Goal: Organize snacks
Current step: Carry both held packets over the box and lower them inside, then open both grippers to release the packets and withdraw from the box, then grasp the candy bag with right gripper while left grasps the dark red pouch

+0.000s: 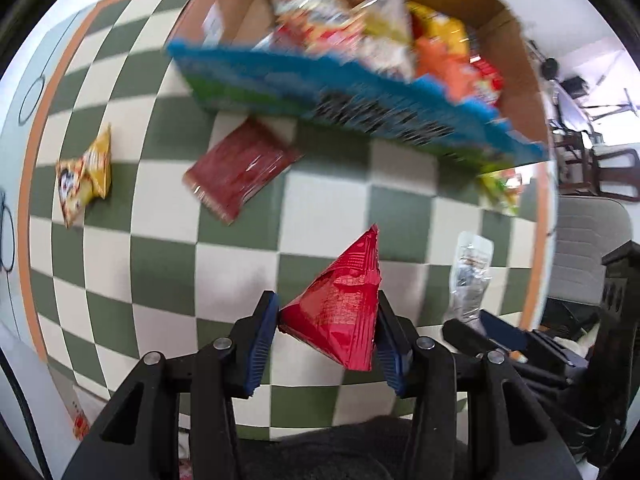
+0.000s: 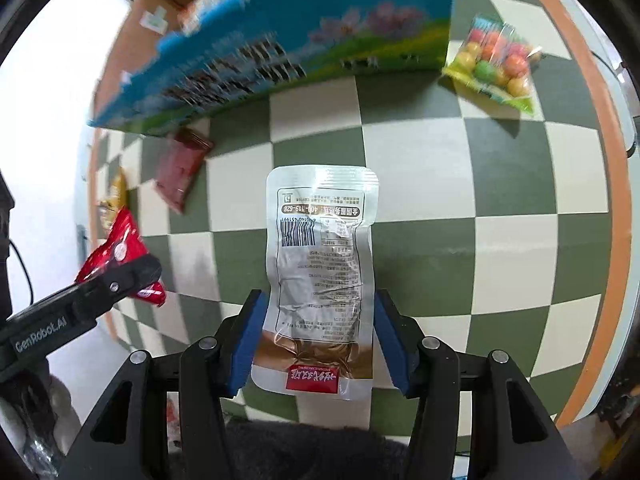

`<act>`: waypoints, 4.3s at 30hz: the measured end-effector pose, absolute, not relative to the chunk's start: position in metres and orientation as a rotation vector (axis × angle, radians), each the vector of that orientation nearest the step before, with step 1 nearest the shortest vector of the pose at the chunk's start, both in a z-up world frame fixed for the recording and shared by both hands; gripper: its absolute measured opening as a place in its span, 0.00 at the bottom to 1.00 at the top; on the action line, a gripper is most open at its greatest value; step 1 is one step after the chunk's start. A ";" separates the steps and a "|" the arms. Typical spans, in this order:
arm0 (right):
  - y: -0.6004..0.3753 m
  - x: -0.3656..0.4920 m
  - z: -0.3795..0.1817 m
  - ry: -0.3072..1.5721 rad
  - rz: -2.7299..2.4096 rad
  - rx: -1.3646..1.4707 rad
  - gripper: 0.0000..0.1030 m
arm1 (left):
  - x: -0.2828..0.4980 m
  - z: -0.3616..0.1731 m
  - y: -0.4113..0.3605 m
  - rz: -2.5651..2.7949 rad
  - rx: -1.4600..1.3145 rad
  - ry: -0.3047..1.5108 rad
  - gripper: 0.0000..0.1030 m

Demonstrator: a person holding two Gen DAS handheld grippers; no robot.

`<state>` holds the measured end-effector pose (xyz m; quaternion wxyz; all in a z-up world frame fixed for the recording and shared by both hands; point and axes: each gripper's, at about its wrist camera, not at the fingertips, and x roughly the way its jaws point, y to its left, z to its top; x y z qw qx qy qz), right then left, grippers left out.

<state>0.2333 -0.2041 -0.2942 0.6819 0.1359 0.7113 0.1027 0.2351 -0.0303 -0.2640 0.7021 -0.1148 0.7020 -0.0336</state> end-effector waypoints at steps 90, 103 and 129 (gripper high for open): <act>-0.371 0.364 -0.330 1.438 -0.212 0.713 0.62 | 0.292 -0.300 -0.068 0.112 -0.102 1.481 0.90; -0.327 0.347 -0.334 1.612 -0.050 0.405 0.40 | 0.278 -0.316 -0.035 0.126 -0.071 1.506 0.90; -0.219 0.306 -0.336 1.701 0.147 0.324 0.76 | 0.327 -0.381 0.004 -0.160 0.147 1.626 0.67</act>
